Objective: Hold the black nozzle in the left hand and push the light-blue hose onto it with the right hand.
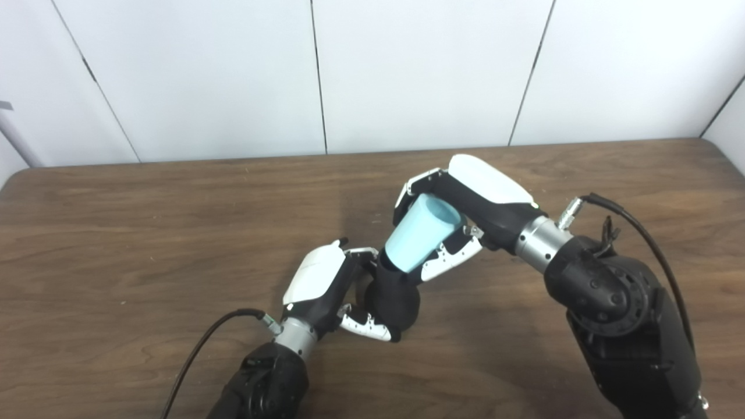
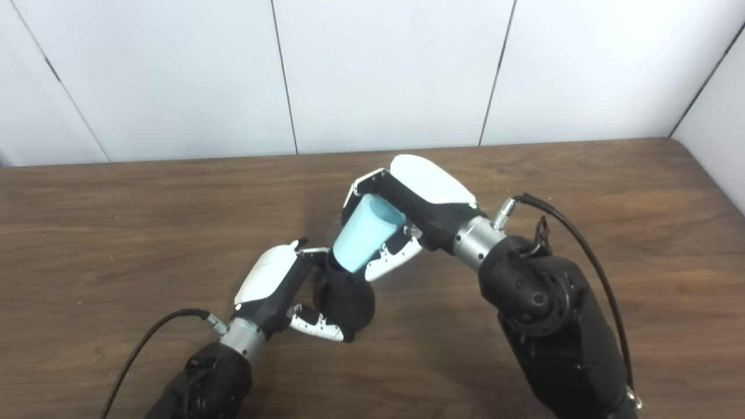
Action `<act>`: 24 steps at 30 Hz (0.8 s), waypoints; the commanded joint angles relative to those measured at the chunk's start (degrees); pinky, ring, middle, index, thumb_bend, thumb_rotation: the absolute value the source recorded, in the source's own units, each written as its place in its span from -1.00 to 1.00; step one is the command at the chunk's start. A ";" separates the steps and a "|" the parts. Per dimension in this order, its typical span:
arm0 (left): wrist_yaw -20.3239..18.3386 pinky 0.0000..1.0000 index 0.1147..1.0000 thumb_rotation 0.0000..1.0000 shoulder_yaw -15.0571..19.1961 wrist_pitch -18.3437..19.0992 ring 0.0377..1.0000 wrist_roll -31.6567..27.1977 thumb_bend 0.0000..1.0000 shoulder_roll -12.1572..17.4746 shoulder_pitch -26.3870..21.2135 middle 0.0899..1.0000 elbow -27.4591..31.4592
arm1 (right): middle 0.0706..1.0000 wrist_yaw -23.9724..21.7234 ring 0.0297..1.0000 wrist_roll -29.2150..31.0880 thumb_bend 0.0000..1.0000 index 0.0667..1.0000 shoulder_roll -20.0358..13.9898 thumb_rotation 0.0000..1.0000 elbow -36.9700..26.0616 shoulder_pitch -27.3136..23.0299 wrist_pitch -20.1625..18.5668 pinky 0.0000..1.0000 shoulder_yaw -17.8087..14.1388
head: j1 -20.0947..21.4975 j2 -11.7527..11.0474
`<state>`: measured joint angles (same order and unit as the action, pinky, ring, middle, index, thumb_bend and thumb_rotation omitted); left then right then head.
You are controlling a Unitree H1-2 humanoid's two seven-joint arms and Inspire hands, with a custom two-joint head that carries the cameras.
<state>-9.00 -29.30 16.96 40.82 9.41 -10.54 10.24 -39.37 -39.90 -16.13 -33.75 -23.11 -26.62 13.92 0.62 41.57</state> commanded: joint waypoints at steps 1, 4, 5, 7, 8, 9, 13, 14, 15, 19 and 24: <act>-5.25 0.96 -0.24 -1.00 -2.80 1.09 0.41 -0.86 0.03 -0.41 2.34 0.01 -3.44 | -0.06 1.24 -0.16 0.67 -0.01 -0.05 0.45 -1.00 -1.52 -1.02 0.78 -0.39 0.26 | -0.15 -0.04; -5.24 0.97 -0.24 -1.00 -2.76 1.10 0.41 -0.95 0.03 -0.51 2.21 0.00 -3.49 | -0.07 2.13 -0.18 1.05 0.00 -0.06 0.56 -1.00 -0.69 -0.95 1.62 -0.39 0.49 | -0.23 -0.12; -5.30 0.97 -0.24 -1.00 -2.70 1.18 0.41 -1.01 0.03 -0.54 2.13 0.00 -3.37 | -0.07 2.50 -0.18 1.19 0.00 -0.06 0.61 -1.00 -0.35 -0.94 2.02 -0.39 0.65 | -0.19 -0.13; -5.35 0.97 -0.24 -1.00 -2.59 1.29 0.41 -1.08 0.03 -0.63 1.99 0.00 -3.25 | -0.07 3.17 -0.18 1.44 0.00 -0.07 0.66 -1.00 0.10 -0.87 2.54 -0.38 0.99 | -0.13 -0.13; -5.34 0.97 -0.24 -1.00 -2.56 1.37 0.41 -1.08 0.03 -0.71 1.93 0.00 -3.24 | -0.07 3.45 -0.18 1.57 0.00 -0.07 0.72 -1.00 0.25 -0.77 2.74 -0.38 1.17 | -0.14 -0.14; -5.28 0.97 -0.24 -1.00 -2.56 1.41 0.41 -1.05 0.03 -0.79 1.89 0.00 -3.34 | -0.07 3.69 -0.18 1.72 0.00 -0.07 0.74 -1.00 0.35 -0.66 2.87 -0.39 1.33 | -0.13 -0.18; -5.09 0.97 -0.24 -1.00 -2.57 1.42 0.41 -0.98 0.03 -0.95 1.96 0.00 -3.57 | -0.07 4.50 -0.17 2.04 0.00 -0.06 0.54 -1.00 0.78 -0.17 3.31 -0.39 2.17 | -0.20 -0.10; -5.07 0.97 -0.24 -1.00 -2.54 1.42 0.41 -0.99 0.03 -0.96 1.96 0.00 -3.57 | -0.07 4.54 -0.17 2.09 0.00 -0.06 0.43 -1.00 0.90 -0.12 3.35 -0.39 2.34 | -0.26 -0.10; -5.06 0.97 -0.24 -1.00 -2.50 1.40 0.41 -1.00 0.03 -0.95 1.96 0.00 -3.55 | -0.06 4.57 -0.17 2.17 0.00 -0.06 0.33 -1.00 1.02 -0.11 3.35 -0.39 2.47 | -0.27 -0.12; -4.96 0.97 -0.24 -1.00 -2.43 1.25 0.41 -0.98 0.03 -0.92 1.89 0.00 -3.68 | -0.06 4.07 -0.18 2.50 -0.01 -0.05 -0.17 -1.00 1.66 -0.44 2.90 -0.39 2.85 | -0.39 -0.17; -4.97 0.96 -0.24 -1.00 -2.48 1.43 0.41 -0.82 0.03 -0.99 1.84 0.00 -3.73 | -0.06 3.61 -0.19 2.77 -0.01 -0.05 -0.10 -1.00 1.66 -0.95 2.11 -0.39 3.40 | -0.36 0.00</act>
<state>-8.99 -29.18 16.99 40.70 9.11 -10.64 9.96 -34.99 -37.60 -16.32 -32.12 -22.75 -24.77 16.26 0.18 41.48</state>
